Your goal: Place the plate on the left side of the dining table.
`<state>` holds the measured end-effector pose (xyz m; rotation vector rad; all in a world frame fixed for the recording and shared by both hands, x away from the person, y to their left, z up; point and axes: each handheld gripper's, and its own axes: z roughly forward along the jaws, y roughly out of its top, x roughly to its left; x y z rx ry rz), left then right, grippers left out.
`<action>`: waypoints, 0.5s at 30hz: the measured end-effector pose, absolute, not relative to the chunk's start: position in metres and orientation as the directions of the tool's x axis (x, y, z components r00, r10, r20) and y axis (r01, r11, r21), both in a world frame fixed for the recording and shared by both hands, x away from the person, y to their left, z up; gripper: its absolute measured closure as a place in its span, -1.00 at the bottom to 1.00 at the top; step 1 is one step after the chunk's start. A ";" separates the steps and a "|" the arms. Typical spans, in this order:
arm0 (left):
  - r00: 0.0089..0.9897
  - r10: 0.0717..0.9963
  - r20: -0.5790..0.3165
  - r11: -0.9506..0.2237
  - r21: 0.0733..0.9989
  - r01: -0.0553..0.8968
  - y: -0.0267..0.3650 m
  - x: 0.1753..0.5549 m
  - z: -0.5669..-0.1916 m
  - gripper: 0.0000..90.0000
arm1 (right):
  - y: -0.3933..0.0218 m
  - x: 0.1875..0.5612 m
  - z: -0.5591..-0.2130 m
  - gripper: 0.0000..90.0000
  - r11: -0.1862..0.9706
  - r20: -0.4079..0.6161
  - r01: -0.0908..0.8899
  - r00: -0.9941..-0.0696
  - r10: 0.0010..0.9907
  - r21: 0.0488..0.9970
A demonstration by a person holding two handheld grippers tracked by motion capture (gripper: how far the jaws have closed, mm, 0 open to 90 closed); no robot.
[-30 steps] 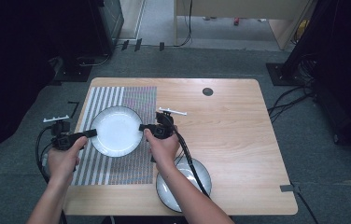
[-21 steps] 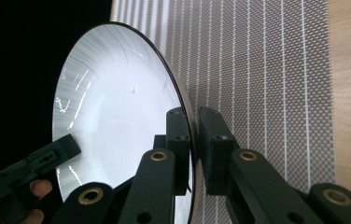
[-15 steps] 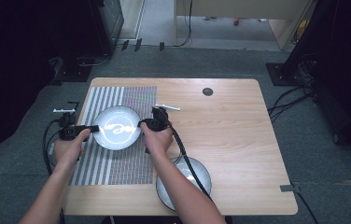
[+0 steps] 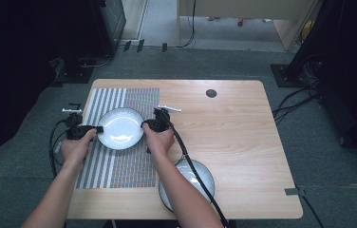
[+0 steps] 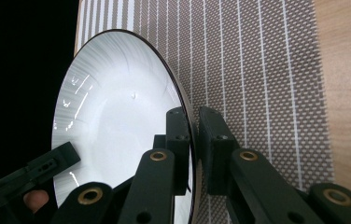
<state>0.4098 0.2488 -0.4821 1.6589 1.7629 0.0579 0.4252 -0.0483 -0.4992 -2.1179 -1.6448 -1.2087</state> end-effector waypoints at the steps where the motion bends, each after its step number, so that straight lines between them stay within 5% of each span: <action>1: 0.067 0.895 -0.440 0.174 0.483 0.858 0.248 0.410 -0.483 0.84 | -0.048 0.426 -0.501 0.85 -0.360 0.697 0.879 0.045 0.716 0.313; 15: 0.047 0.898 -0.438 0.193 0.486 0.853 0.248 0.413 -0.492 0.77 | -0.044 0.423 -0.508 0.86 -0.366 0.702 0.861 0.014 0.712 0.354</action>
